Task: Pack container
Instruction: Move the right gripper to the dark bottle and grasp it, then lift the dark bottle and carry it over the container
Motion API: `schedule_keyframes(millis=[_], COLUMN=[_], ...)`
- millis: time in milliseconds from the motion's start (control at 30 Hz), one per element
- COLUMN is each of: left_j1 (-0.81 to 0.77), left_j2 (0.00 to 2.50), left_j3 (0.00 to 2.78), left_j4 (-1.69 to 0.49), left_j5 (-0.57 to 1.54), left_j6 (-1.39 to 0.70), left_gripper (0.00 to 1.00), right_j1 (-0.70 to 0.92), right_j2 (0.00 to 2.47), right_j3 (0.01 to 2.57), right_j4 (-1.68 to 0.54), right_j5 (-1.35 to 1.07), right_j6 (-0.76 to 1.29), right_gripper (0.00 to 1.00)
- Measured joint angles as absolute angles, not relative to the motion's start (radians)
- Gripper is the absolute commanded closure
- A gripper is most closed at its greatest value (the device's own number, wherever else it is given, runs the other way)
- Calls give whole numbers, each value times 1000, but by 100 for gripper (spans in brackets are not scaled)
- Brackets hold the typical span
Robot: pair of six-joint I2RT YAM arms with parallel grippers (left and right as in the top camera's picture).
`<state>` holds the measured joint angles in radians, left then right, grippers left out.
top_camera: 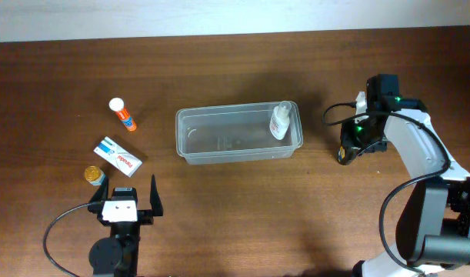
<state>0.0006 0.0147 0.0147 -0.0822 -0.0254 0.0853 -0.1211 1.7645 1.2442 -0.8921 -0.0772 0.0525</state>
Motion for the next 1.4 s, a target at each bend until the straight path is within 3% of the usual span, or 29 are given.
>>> schedule_keyframes(millis=[1000, 1400], left_j1=[1, 1], left_j2=[15, 15], left_j3=[15, 15], left_j4=[-82, -82], left_j5=[-25, -25], left_j6=[85, 85], left_gripper=[0, 0], right_j1=[-121, -121], right_j2=[1765, 1765], right_j3=[1375, 1555], right_j4=[-1080, -1248], right_j5=[-78, -86], right_j6=[52, 52], right_gripper=[78, 78])
